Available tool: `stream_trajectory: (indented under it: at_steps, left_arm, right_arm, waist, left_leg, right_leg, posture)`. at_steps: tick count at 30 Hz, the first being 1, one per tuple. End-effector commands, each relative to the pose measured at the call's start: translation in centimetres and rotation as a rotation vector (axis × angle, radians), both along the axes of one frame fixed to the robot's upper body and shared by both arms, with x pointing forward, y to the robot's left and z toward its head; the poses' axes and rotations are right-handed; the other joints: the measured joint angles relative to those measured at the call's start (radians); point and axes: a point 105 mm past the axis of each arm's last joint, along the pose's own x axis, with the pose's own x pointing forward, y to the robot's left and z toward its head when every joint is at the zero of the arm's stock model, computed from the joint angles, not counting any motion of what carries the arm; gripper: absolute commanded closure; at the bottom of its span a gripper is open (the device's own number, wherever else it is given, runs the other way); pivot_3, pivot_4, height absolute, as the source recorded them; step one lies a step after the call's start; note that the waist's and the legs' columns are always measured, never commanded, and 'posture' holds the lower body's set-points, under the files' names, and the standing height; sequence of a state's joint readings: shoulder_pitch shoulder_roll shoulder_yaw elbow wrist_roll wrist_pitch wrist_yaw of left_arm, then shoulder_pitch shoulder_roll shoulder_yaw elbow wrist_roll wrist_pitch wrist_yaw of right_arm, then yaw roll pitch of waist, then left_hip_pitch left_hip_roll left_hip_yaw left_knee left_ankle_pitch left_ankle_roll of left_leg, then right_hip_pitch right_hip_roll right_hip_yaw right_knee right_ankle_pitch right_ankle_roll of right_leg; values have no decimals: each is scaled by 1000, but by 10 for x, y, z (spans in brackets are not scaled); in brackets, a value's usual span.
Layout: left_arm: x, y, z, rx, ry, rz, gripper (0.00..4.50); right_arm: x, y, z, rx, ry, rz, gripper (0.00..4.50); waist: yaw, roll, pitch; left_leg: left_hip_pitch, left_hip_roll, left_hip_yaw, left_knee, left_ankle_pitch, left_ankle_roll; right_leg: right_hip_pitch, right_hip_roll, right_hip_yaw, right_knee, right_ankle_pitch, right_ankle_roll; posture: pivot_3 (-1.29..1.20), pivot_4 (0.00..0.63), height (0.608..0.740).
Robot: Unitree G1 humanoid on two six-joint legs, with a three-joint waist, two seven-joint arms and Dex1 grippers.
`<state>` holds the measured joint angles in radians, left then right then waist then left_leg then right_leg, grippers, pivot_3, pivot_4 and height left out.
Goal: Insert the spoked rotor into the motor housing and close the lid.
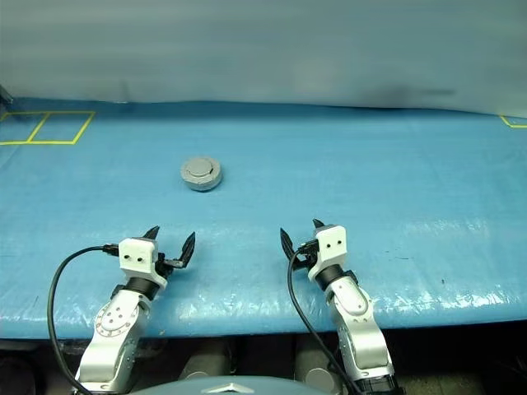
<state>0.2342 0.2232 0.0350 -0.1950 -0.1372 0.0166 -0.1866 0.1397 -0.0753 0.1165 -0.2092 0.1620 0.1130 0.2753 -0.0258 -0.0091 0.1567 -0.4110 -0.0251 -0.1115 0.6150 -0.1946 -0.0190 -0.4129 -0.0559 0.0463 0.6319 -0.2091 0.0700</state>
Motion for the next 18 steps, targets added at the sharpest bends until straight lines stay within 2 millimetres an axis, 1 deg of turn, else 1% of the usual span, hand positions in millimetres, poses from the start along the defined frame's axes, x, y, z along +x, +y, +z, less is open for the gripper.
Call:
stream_trajectory:
  at_steps: [1, 18]
  left_arm:
    - [3, 0, 6, -10, -24, -2, 20]
    - [6, -3, 3, -8, -20, -10, 20]
  right_arm:
    - [2, -1, 13, 17, -48, -7, 0]
    - [6, 6, 13, 3, -51, 32, 0]
  waist:
    - [0, 0, 0]
    - [0, 0, 0]
  left_leg:
    - [0, 0, 0, 0, 0, 0]
    - [1, 0, 0, 1, 0, 0]
  right_leg:
    - [0, 0, 0, 0, 0, 0]
    - [1, 0, 0, 1, 0, 0]
  posture:
    - [0, 150, 740]
    - [0, 150, 740]
